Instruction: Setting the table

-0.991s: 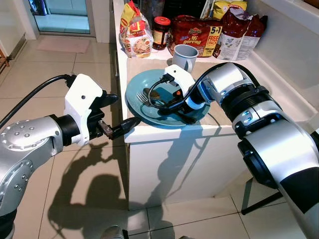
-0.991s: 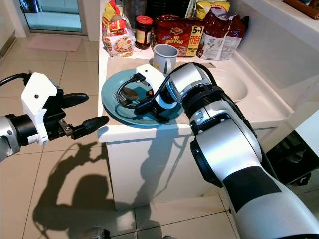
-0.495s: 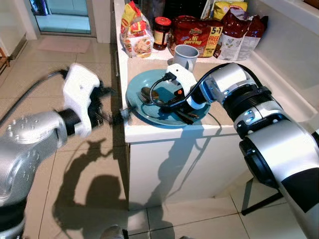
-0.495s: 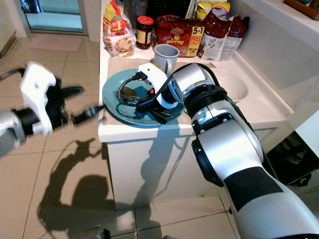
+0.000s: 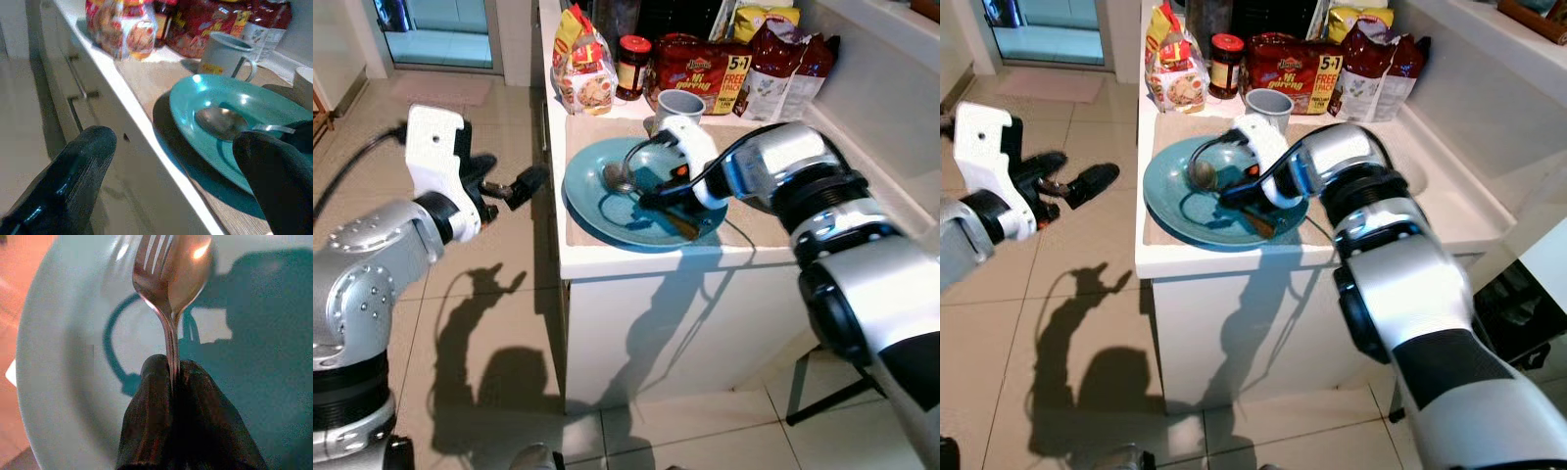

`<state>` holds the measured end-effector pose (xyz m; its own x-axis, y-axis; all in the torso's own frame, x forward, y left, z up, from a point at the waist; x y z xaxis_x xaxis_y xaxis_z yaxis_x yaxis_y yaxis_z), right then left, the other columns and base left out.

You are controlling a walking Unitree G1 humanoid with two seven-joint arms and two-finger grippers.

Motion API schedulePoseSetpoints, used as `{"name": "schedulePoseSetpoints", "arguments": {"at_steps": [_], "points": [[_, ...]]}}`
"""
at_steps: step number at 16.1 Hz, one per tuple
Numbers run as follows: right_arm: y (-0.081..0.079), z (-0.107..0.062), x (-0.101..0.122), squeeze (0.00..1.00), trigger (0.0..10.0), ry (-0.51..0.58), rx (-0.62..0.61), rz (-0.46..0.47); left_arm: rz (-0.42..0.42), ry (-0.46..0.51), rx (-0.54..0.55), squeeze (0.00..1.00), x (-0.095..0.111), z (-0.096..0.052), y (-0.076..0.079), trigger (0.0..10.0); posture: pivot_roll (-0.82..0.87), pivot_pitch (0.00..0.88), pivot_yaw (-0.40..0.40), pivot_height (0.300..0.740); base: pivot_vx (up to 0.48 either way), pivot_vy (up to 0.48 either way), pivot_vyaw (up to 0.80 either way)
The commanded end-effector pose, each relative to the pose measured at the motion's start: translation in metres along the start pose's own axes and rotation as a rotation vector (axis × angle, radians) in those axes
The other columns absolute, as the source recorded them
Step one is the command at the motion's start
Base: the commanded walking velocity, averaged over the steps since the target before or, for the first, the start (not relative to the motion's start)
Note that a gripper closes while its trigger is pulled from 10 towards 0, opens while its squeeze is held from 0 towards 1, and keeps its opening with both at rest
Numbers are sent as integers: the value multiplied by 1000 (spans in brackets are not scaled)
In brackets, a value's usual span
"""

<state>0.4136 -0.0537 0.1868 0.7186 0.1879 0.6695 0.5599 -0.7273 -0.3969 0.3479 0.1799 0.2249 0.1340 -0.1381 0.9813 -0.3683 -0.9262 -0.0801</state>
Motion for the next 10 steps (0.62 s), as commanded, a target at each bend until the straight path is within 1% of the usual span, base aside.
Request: {"name": "schedulePoseSetpoints", "arguments": {"at_steps": [1, 4, 5, 10], "points": [[3, -17, 13, 0, 0, 75, -1, 7, -48, -49, 14, 1000, -9, 6, 3, 10000, 30, 0, -154, 740, 0, 0, 0], [3, -27, 10, 0, 0, 86, 10, 8, -112, -60, 30, 1000, -14, 10, 3, 10000, 12, 0, -148, 740, 0, 0, 0], [4, -30, 2, 0, 0, 87, 12, 21, -176, -58, 26, 1000, -12, 19, 4, 10000, -1, 0, -136, 740, 0, 0, 0], [4, -32, 1, 0, 0, 98, -2, 26, -198, -46, 15, 1000, -1, 23, 4, 10000, -4, 0, -129, 740, 0, 0, 0]]}}
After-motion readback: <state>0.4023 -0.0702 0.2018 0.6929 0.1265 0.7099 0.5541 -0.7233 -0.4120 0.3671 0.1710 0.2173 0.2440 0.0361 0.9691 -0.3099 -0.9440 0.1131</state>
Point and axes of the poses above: a point about 5 cm out from each wrist's last joint towards the gripper, its own z axis pointing out of the wrist towards the gripper, its own x axis along the axis of the wrist's last joint, y = z × x, the point moved 6 cm from there along z, pointing out of the wrist towards the gripper, and after that the axes turned 11 degrees about z, right-handed, at the moved point
